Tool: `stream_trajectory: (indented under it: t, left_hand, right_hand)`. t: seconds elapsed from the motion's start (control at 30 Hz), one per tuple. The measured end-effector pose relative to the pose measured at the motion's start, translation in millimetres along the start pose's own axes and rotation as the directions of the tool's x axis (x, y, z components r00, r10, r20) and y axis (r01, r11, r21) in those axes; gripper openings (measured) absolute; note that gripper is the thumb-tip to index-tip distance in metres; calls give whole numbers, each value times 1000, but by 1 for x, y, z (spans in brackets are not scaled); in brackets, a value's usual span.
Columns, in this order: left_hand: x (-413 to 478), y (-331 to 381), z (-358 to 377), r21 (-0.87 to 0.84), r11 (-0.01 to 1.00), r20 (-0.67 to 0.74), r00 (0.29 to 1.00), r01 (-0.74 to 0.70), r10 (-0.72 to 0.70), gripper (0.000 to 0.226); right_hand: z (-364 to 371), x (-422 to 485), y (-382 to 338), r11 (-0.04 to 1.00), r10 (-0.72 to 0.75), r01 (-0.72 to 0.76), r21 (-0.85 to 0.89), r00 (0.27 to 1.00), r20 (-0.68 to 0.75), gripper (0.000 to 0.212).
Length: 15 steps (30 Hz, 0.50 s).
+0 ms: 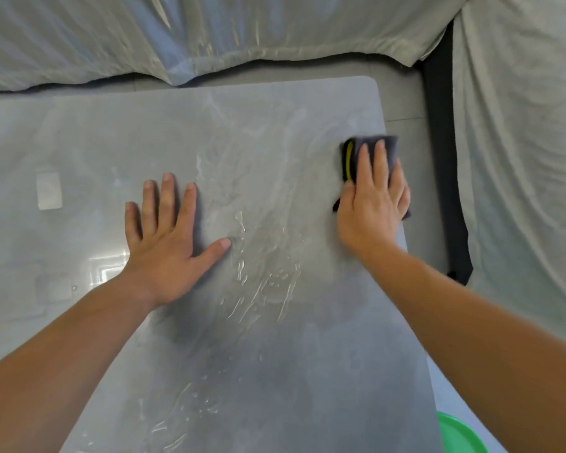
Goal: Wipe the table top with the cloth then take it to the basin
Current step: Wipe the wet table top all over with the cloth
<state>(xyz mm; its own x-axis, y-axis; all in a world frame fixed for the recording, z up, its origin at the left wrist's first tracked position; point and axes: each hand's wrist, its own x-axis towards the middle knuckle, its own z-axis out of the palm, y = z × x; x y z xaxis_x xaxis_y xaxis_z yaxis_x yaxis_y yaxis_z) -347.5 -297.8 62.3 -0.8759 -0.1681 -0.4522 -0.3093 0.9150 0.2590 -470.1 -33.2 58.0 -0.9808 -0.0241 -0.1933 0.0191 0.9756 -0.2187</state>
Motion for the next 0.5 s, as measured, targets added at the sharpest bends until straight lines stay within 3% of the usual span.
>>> stream_trajectory:
  t: [0.1, 0.27, 0.37, 0.5]
  left_hand:
    - [-6, 5, -2, -120, 993, -65, 998, -10, 2, 87]
    - [-33, 10, 14, -100, 993, -83, 996, -54, 45, 77]
    - [-36, 11, 25, -50, 998, -101, 995, -32, 26, 77]
    - [-33, 12, 35, 19, 1000, -149, 989, -20, 23, 79]
  right_hand:
    - [6, 0, -7, 999, 24, -23, 41, 999, -33, 58]
    - [11, -85, 5, 972, -230, 232, -24, 971, 68, 57]
    - [8, -53, -2, 938, -338, 344, -50, 936, 100, 57]
    - [19, 20, -52, 969, -246, 246, -22, 969, 4, 60]
